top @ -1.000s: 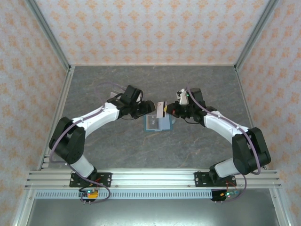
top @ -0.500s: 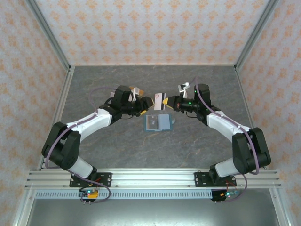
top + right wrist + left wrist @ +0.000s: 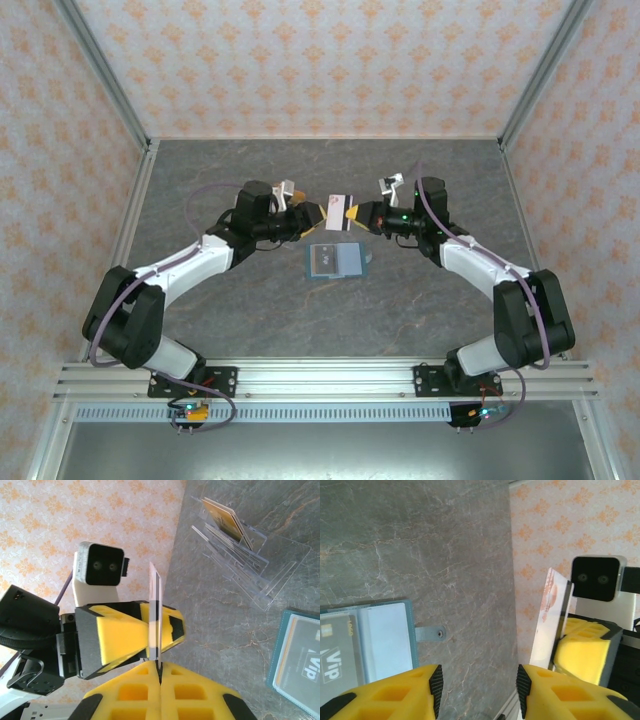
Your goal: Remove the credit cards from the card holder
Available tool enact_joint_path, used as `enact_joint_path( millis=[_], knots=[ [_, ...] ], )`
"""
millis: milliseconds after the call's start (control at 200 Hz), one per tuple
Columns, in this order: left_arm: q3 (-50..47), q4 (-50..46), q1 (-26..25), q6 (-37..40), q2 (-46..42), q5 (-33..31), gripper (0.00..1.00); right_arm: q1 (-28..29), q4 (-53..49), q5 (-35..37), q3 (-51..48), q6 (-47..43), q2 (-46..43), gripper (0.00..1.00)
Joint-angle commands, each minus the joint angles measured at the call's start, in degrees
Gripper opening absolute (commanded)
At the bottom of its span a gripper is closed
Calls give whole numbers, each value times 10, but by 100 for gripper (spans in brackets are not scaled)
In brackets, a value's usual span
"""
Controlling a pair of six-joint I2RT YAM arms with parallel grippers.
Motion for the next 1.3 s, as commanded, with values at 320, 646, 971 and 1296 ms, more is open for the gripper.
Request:
enact_joint_path(
  millis=[320,646,971,1296],
  knots=[
    [6,9,-1,20,-13,5,59,8,13,-38,10,5,20,0],
    [6,98,-2,-26,38,59,54,10,51,-60,5,32,28,0],
    [2,107,1,-25,48,58,24,10,30,-51,4,16,33,0],
    [1,68,8,-8,42,40,0,10,-123,5,34,-66,25,28]
  ],
)
